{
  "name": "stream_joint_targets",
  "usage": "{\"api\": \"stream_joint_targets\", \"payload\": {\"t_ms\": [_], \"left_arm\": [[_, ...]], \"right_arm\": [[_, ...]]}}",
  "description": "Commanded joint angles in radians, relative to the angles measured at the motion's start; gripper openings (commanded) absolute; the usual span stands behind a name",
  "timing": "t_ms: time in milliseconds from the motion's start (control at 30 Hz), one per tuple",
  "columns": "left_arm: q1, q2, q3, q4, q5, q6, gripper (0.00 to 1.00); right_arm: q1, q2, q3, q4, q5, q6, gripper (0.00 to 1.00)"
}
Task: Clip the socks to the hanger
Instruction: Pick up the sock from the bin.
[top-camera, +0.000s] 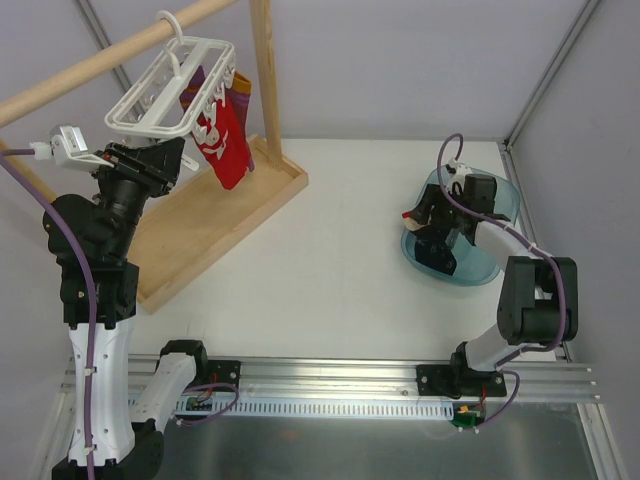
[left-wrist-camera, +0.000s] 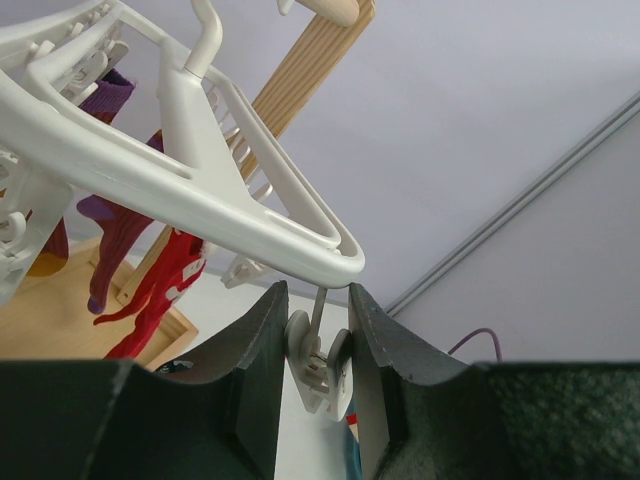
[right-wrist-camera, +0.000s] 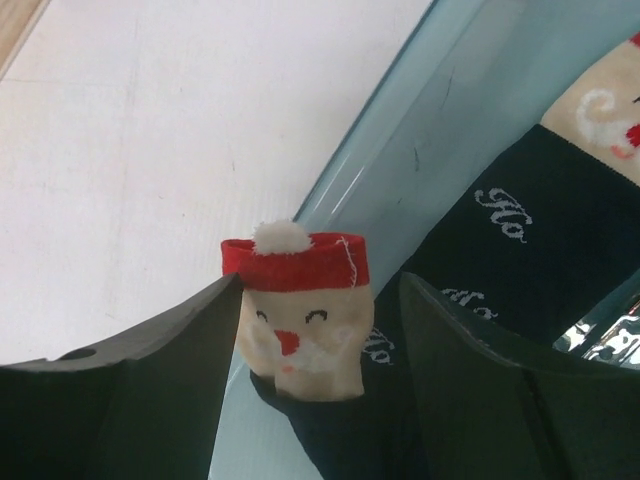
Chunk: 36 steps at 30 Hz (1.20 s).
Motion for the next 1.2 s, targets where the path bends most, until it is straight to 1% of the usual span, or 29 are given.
{"api": "stream_joint_targets", "payload": {"t_ms": [0, 33, 100, 133, 233, 267, 333, 533, 567, 733, 833, 867, 900, 967, 1000, 1067, 1100, 1167], "left_arm": [[-0.004, -0.013, 0.007, 0.019, 0.020, 0.025, 0.02], [-0.004, -0.013, 0.007, 0.019, 0.019, 0.025, 0.02], [-0.004, -0.010, 0.007, 0.019, 0.020, 0.025, 0.02], [-0.004, -0.006, 0.007, 0.019, 0.022, 0.025, 0.02], [-0.004, -0.006, 0.005, 0.020, 0.020, 0.026, 0.02], [-0.004, -0.008, 0.005, 0.019, 0.017, 0.029, 0.02], [-0.005, -0.005, 0.005, 0.020, 0.017, 0.029, 0.02], [-0.005, -0.005, 0.007, 0.019, 0.031, 0.037, 0.02], [-0.004, -0.006, 0.007, 0.019, 0.033, 0.037, 0.02], [-0.004, 0.000, 0.019, 0.020, 0.063, 0.049, 0.01], [-0.004, 0.006, 0.024, 0.025, 0.086, 0.049, 0.01], [-0.005, 0.010, 0.025, 0.025, 0.092, 0.049, 0.01], [-0.004, 0.012, 0.025, 0.029, 0.112, 0.040, 0.01], [-0.002, 0.013, 0.022, 0.031, 0.131, 0.035, 0.01], [-0.004, 0.013, 0.015, 0.035, 0.138, 0.023, 0.01], [-0.005, 0.006, 0.007, 0.042, 0.145, 0.018, 0.01], [-0.004, 0.001, 0.002, 0.043, 0.145, 0.017, 0.01], [-0.005, -0.011, -0.004, 0.046, 0.140, 0.018, 0.01]], "right_arm": [[0.001, 0.017, 0.034, 0.029, -0.027, -0.013, 0.67], [-0.001, 0.020, 0.034, 0.029, -0.036, -0.012, 0.65], [-0.001, 0.025, 0.036, 0.030, -0.036, -0.010, 0.56], [0.001, 0.023, 0.034, 0.033, -0.023, -0.006, 0.43], [-0.001, -0.004, 0.023, 0.041, 0.002, 0.009, 0.23], [0.001, -0.012, 0.023, 0.038, 0.005, 0.011, 0.13], [-0.001, -0.042, 0.027, 0.020, 0.011, 0.008, 0.02], [0.007, -0.162, 0.017, -0.023, 0.002, -0.003, 0.01], [0.014, -0.218, 0.017, -0.037, 0.002, -0.012, 0.01], [0.123, -0.398, 0.045, -0.077, -0.019, -0.063, 0.01], [0.203, -0.475, 0.086, -0.075, -0.046, -0.024, 0.01], [0.229, -0.487, 0.120, -0.085, -0.040, 0.018, 0.01], [0.294, -0.512, 0.132, -0.086, -0.027, 0.035, 0.01], [0.385, -0.527, 0.158, -0.077, 0.006, 0.051, 0.01], [0.487, -0.530, 0.189, -0.074, 0.067, 0.051, 0.01], [0.580, -0.501, 0.229, -0.062, 0.094, 0.056, 0.01], [0.659, -0.482, 0.290, -0.059, 0.105, 0.063, 0.01], [0.733, -0.393, 0.361, -0.062, 0.111, 0.065, 0.01]]}}
